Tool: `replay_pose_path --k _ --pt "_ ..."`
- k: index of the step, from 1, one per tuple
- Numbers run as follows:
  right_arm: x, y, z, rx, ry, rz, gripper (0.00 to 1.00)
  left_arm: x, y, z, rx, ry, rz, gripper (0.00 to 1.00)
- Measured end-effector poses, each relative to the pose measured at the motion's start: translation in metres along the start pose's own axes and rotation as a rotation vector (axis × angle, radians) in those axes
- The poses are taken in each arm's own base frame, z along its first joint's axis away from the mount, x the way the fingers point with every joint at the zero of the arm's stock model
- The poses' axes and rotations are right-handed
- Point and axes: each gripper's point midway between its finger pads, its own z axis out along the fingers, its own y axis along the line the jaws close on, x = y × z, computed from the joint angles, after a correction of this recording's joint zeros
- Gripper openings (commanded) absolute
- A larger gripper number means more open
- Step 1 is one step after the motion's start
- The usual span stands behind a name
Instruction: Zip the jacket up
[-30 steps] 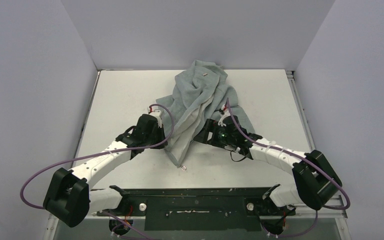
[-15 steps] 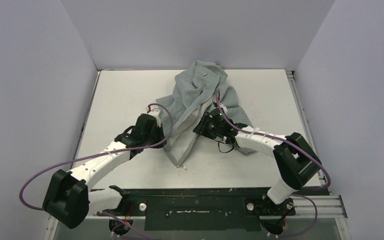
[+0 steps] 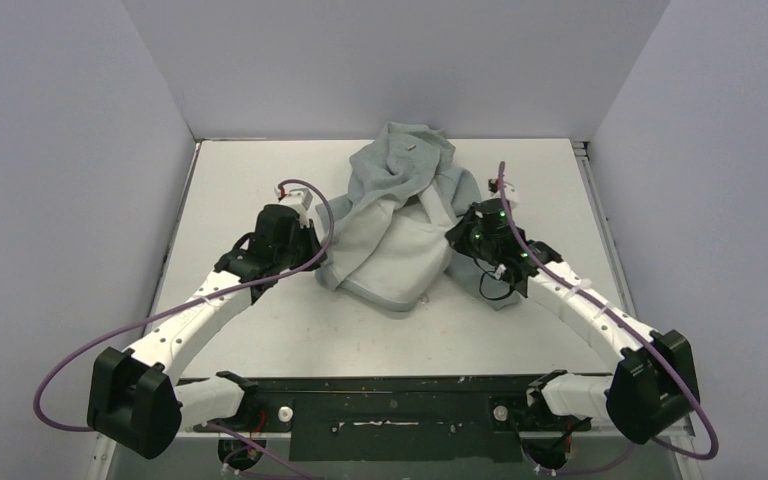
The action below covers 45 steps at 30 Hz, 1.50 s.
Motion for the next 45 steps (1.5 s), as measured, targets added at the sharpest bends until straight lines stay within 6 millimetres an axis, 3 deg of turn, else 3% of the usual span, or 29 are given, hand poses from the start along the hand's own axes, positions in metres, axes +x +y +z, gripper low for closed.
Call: replay_pose_path --k 4,6,11,15,18,23,26,29,33,36,42,45 --pt "-0.030 -0.046 -0.020 0.133 -0.034 -0.021 0.00 -0.011 0.005 -0.002 -0.012 -0.025 -0.013 0.00" --pt "-0.045 -0.057 -0.031 0.187 -0.043 -0.054 0.00 -0.012 0.007 -0.002 -0.016 -0.026 -0.018 0.00" --pt "-0.077 -0.047 -0.054 0.199 -0.077 -0.140 0.00 -0.011 0.004 -0.002 0.008 -0.018 -0.020 0.00" --pt "-0.080 -0.022 -0.055 0.141 -0.053 -0.196 0.00 -0.007 -0.003 -0.001 0.053 -0.003 -0.019 0.00" --pt "-0.045 0.016 -0.037 0.074 0.036 -0.280 0.05 0.002 -0.004 0.000 0.068 0.018 -0.021 0.00" --pt "0.056 0.078 -0.001 -0.085 0.246 -0.368 0.25 0.019 0.004 0.001 0.055 0.045 -0.035 0.00" --pt "0.107 0.093 0.013 -0.194 0.351 -0.332 0.52 0.030 0.012 0.002 0.030 0.061 -0.052 0.00" --pt "0.126 0.096 0.018 -0.257 0.402 -0.277 0.62 0.044 0.019 0.004 0.009 0.083 -0.071 0.00" --pt "0.109 0.110 0.014 -0.329 0.362 -0.237 0.64 0.055 0.023 0.005 -0.003 0.102 -0.089 0.00" --pt "0.081 0.108 0.001 -0.351 0.293 -0.211 0.64 0.056 0.023 0.006 -0.001 0.100 -0.100 0.00" --pt "0.016 0.072 -0.022 -0.261 0.115 -0.200 0.66 0.054 0.021 0.009 0.014 0.091 -0.108 0.00" --pt "-0.001 0.042 -0.027 -0.172 0.059 -0.198 0.66 0.055 0.020 0.012 0.016 0.095 -0.110 0.00"
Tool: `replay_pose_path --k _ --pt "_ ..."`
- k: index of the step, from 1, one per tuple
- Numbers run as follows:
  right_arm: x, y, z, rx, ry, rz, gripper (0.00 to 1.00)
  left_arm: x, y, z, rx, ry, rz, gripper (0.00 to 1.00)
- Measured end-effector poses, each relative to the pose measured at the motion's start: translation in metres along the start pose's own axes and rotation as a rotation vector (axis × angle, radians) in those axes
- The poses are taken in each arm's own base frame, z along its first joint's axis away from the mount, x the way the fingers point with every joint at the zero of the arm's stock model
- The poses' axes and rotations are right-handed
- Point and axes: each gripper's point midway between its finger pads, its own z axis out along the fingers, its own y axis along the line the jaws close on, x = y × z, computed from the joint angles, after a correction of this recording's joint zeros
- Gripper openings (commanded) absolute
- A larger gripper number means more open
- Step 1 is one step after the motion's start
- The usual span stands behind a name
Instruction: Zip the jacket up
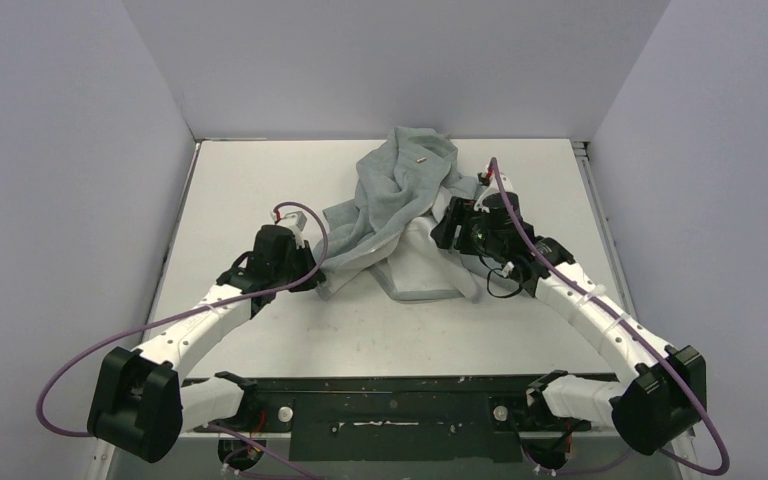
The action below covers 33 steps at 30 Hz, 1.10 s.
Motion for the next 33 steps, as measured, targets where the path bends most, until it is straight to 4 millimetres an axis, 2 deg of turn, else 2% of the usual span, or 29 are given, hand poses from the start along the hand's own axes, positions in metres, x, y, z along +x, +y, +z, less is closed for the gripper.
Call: replay_pose_path --k 4,8,13,18,22,25,28,33 --pt "0.015 -0.024 -0.002 0.056 0.029 -0.001 0.57 0.001 0.000 0.003 0.001 0.007 -0.001 0.00" --pt "0.035 -0.018 0.005 -0.004 0.094 0.008 0.57 0.001 -0.001 0.005 0.006 0.007 0.000 0.00" --pt "0.040 -0.012 0.012 -0.043 0.108 0.013 0.56 0.001 -0.001 0.005 0.010 0.008 -0.003 0.00" --pt "0.034 -0.026 0.006 -0.019 0.082 0.030 0.55 0.000 -0.003 0.006 0.016 0.007 -0.008 0.00" --pt "0.021 -0.035 -0.014 0.015 0.018 0.022 0.60 0.002 -0.002 0.007 0.014 0.014 -0.011 0.00" --pt "0.013 -0.042 -0.028 0.055 -0.030 0.011 0.55 0.002 -0.002 0.007 0.013 0.015 -0.012 0.00" --pt "0.015 -0.061 -0.033 0.151 -0.034 0.026 0.53 0.001 -0.003 0.008 0.013 0.016 -0.012 0.00" --pt "0.031 -0.108 -0.035 0.332 -0.021 0.110 0.50 -0.004 -0.006 0.008 0.018 0.007 -0.011 0.00"
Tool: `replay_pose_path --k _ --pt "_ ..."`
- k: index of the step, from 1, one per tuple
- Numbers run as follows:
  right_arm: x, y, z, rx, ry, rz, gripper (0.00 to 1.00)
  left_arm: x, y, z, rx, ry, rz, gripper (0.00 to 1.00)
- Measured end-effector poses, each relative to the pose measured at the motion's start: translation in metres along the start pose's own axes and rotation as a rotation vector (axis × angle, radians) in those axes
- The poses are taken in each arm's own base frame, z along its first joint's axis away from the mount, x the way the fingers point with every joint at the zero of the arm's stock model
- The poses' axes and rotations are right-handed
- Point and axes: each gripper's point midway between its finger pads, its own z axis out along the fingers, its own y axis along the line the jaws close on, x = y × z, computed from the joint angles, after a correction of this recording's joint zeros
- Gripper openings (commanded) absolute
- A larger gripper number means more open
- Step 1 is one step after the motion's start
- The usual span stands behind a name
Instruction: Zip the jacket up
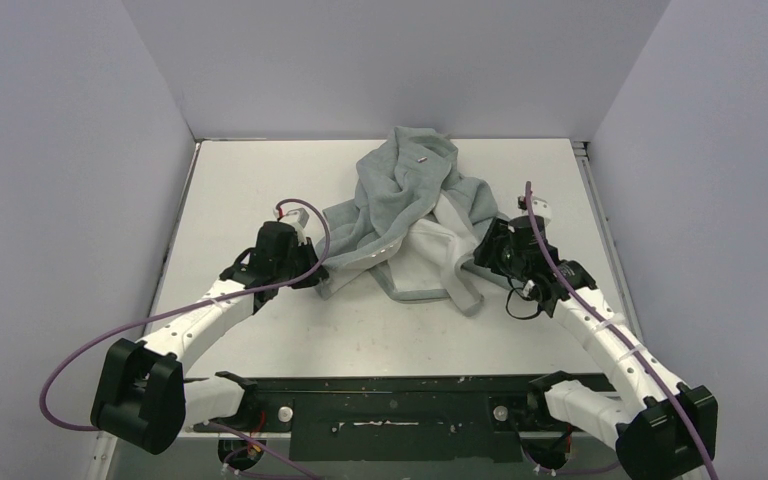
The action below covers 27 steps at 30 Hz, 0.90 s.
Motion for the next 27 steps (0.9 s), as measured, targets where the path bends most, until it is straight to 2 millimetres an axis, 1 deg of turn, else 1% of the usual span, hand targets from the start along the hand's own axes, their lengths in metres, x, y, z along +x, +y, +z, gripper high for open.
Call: replay_pose_path --k 3,5,7,10,12,15,17,18,20,23,25,27 --pt "0.014 -0.027 0.008 0.081 0.033 0.058 0.54 0.000 0.000 0.000 0.001 0.000 0.000 0.00" --pt "0.021 -0.037 0.011 0.105 0.047 0.088 0.59 0.000 0.000 0.000 0.001 0.000 0.000 0.00" --pt "0.025 -0.041 0.014 0.103 0.056 0.111 0.63 0.000 0.000 0.000 0.001 0.000 0.000 0.00" --pt "0.029 -0.037 0.014 0.070 0.063 0.123 0.64 0.000 0.000 0.000 0.001 0.000 0.001 0.00" --pt "0.026 -0.034 0.012 0.050 0.047 0.125 0.59 0.000 0.000 0.000 0.001 0.000 0.000 0.00" --pt "0.019 -0.035 0.011 0.043 0.024 0.136 0.47 0.000 -0.001 0.000 0.003 0.001 0.000 0.00" --pt "0.020 -0.038 0.016 0.050 0.036 0.141 0.39 0.000 -0.001 0.000 0.004 0.002 0.000 0.00" --pt "0.024 -0.039 0.022 0.049 0.056 0.143 0.38 0.000 -0.001 0.000 0.004 0.002 0.000 0.00" --pt "0.037 -0.042 0.036 0.047 0.114 0.139 0.36 0.000 -0.001 0.000 0.004 0.002 0.000 0.00" --pt "0.069 -0.050 0.054 0.056 0.235 0.123 0.36 0.000 -0.001 0.000 0.004 0.002 0.001 0.00" --pt "0.086 -0.053 0.057 0.053 0.296 0.106 0.35 0.000 -0.001 0.000 0.004 0.002 0.000 0.00" --pt "0.094 -0.051 0.058 0.028 0.328 0.087 0.34 0.000 -0.001 0.000 0.004 0.002 0.000 0.00"
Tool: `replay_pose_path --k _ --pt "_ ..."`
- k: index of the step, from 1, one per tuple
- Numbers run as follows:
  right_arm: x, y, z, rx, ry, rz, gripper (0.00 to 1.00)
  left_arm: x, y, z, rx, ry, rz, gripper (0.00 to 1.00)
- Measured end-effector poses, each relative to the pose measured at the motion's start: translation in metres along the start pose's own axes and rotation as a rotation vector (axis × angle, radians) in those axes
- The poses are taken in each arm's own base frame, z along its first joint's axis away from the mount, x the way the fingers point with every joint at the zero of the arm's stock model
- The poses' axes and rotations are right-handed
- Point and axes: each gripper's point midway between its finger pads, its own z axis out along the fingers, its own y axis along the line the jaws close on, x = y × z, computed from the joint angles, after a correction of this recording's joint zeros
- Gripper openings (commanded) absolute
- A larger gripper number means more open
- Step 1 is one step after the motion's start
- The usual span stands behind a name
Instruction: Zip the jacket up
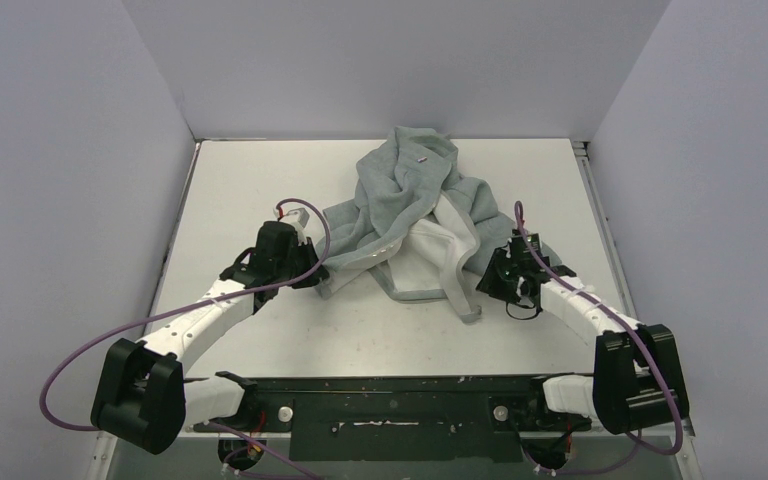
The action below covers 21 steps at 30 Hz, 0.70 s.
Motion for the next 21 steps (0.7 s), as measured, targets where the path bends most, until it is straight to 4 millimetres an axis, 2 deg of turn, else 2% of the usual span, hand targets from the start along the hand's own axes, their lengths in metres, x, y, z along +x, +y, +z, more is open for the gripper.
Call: replay_pose_path --k 8,15,18,21 --pt "0.009 0.034 -0.010 -0.215 0.051 -0.125 0.33 0.000 0.000 0.000 0.002 0.000 -0.001 0.00" --pt "0.036 0.075 -0.025 -0.407 0.138 -0.244 0.33 0.002 -0.001 0.003 0.009 0.012 -0.008 0.00" --pt "0.046 0.099 -0.032 -0.462 0.153 -0.295 0.33 0.003 -0.002 0.004 0.011 0.017 -0.009 0.00" --pt "0.046 0.128 -0.039 -0.524 0.130 -0.331 0.33 0.003 -0.002 0.004 0.013 0.018 -0.009 0.00"
